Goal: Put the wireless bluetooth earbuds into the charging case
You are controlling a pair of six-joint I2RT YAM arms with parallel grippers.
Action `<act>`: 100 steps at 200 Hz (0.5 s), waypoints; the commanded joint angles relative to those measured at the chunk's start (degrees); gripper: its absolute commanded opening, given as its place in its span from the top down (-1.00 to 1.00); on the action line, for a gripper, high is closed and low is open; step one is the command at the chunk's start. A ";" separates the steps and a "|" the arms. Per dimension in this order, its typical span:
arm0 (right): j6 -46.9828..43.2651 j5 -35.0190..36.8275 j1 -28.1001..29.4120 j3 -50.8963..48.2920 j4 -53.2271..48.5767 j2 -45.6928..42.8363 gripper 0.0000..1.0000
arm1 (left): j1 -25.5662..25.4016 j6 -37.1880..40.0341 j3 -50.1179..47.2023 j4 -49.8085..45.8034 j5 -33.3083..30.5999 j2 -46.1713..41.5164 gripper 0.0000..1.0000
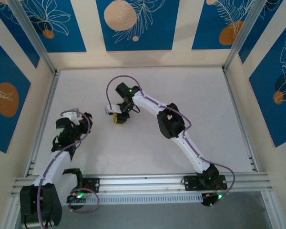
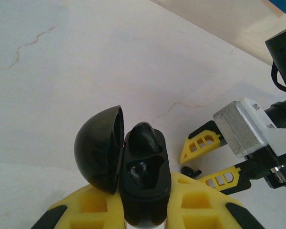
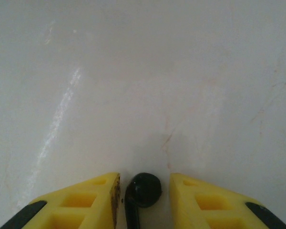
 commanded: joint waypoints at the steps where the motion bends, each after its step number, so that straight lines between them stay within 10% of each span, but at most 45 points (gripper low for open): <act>1: -0.24 0.45 0.59 1.35 -2.73 1.53 0.38 | 0.83 1.60 2.00 -0.61 1.20 -0.11 0.72; 100: 3.59 4.67 0.41 -6.94 -3.51 -5.22 0.63 | 0.78 4.02 2.91 -2.79 2.02 -0.15 0.73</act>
